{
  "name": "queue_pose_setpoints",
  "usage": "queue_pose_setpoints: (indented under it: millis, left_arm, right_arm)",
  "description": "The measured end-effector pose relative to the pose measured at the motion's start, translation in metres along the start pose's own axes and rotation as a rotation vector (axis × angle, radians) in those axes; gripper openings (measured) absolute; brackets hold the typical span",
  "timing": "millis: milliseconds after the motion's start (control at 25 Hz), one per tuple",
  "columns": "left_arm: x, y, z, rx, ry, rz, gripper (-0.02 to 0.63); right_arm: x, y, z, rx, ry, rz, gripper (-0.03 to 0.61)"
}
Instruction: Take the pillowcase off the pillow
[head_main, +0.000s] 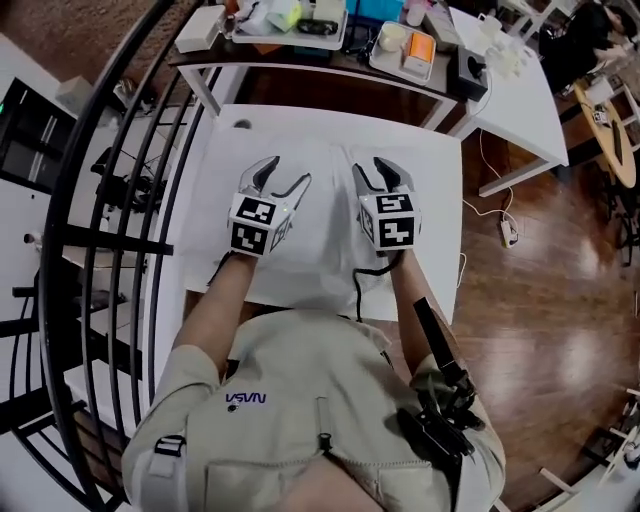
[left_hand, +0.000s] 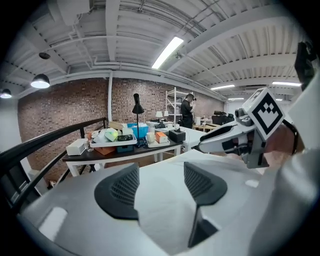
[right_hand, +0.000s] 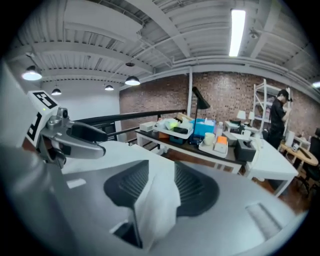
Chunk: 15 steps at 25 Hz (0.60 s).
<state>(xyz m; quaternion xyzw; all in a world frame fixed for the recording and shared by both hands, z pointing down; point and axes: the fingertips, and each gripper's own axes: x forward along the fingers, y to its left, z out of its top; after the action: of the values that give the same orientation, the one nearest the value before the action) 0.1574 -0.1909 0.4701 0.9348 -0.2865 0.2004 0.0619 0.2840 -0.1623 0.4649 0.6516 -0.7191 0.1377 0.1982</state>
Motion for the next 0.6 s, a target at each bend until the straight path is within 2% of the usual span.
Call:
queue_pose_setpoints:
  millis: [240,440,520,600]
  left_arm:
    - [0.045,0.018,-0.014,0.051,0.108,-0.027,0.267]
    - [0.076,0.016,-0.040,0.066,0.255,-0.121,0.276]
    - [0.076,0.008,-0.057,0.079,0.336,-0.151,0.267]
    - [0.076,-0.006,-0.068,0.104,0.376,-0.193,0.217]
  right_arm:
    - [0.055,-0.007,-0.017,-0.001,0.151,0.001,0.207]
    - [0.081,-0.012,-0.028,-0.032,0.277,-0.014,0.221]
    - [0.084,-0.007,-0.042,-0.033,0.335,-0.002,0.219]
    - [0.083,-0.001,-0.064,-0.021,0.402,0.012,0.200]
